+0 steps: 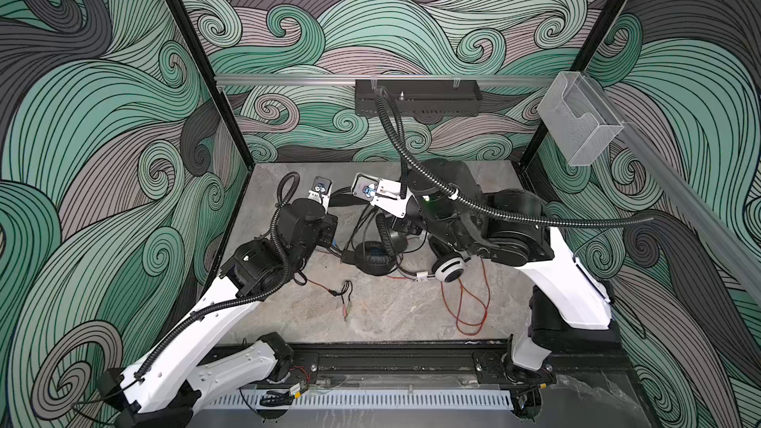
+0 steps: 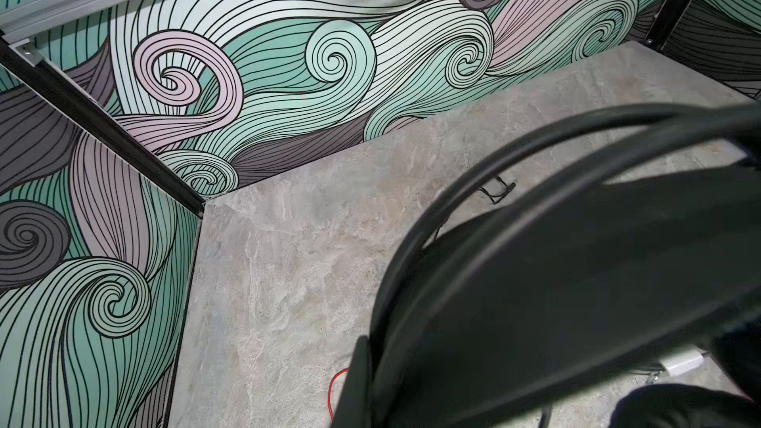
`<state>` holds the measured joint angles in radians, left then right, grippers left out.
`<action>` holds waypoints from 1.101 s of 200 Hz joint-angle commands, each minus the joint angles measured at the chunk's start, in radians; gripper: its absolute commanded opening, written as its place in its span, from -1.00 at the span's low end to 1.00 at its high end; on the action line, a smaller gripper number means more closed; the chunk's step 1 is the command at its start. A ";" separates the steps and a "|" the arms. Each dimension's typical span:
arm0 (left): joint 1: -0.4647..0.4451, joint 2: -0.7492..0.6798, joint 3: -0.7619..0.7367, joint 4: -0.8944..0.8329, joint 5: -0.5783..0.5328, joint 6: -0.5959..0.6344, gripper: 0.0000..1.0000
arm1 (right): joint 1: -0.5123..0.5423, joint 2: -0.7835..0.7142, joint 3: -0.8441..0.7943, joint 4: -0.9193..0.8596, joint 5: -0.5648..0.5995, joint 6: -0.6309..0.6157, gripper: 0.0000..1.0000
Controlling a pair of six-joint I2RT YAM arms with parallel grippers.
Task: Wrap the headphones
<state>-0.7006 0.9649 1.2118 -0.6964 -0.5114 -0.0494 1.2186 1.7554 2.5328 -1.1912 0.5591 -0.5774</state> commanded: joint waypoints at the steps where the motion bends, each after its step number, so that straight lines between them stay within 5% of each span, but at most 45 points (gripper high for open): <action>1: 0.004 -0.025 0.002 0.035 0.031 0.000 -1.00 | -0.016 -0.002 0.046 0.022 0.032 0.030 -1.00; 220: 0.003 -0.138 -0.004 -0.087 0.179 -0.027 -1.00 | -0.349 -0.199 -0.261 0.022 -0.024 0.139 -1.00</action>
<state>-0.7006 0.8585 1.1934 -0.7776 -0.3691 -0.0410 0.9020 1.5879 2.2532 -1.1877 0.5411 -0.4667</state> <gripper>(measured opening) 0.057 0.048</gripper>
